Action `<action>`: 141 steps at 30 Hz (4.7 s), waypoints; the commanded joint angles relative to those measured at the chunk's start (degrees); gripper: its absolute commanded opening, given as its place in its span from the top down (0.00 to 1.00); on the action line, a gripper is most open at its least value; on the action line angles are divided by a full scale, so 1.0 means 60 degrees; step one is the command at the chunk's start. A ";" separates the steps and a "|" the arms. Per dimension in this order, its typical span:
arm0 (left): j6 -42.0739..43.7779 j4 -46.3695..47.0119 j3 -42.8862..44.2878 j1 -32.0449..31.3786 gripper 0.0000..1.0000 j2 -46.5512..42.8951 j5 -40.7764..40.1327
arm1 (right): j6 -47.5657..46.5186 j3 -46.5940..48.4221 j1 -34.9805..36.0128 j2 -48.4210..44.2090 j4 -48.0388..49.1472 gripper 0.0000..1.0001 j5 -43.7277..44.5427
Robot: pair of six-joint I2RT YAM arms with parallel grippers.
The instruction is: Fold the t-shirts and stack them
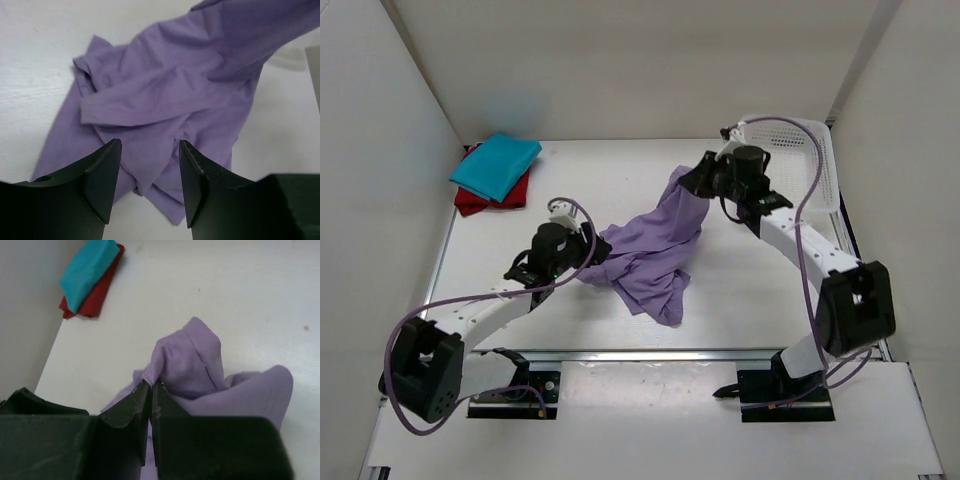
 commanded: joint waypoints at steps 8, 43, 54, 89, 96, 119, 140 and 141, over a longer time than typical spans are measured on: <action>-0.0090 0.0584 0.0278 0.0161 0.37 0.1272 -0.1203 | 0.0313 -0.3258 -0.0402 -0.3133 0.1198 1.00 0.0516; -0.0657 -0.2988 1.1212 0.1246 1.00 0.3586 0.1256 | -0.1442 0.7338 -0.0390 -0.1040 -0.3209 1.00 0.0879; -0.2111 -0.1629 0.9308 0.4878 1.00 0.1801 0.3014 | -0.2458 0.0782 0.6271 -0.4100 -0.1119 0.99 0.5304; -0.0367 -0.0865 -0.0366 0.3414 0.38 0.1332 0.0364 | 0.0166 -0.6731 -0.3081 -0.1995 0.1638 0.54 0.3622; -0.0601 -0.0676 -0.0599 0.3619 0.40 0.1508 0.0466 | 0.0195 -0.6071 -0.3246 -0.0689 0.1973 0.58 0.2831; -0.0572 -0.1158 -0.0177 0.3737 0.46 0.2532 0.0481 | 0.0591 -0.5908 -0.3200 -0.0494 0.2427 1.00 0.2786; -0.0661 -0.2156 0.4342 0.3268 0.57 0.5103 0.0631 | 0.2277 -0.9850 0.0097 -0.8642 -0.0428 1.00 0.4194; -0.0616 -0.1879 0.4090 0.3297 0.56 0.4328 0.0555 | 0.2189 -0.9864 0.0008 -0.8555 -0.0414 1.00 0.4120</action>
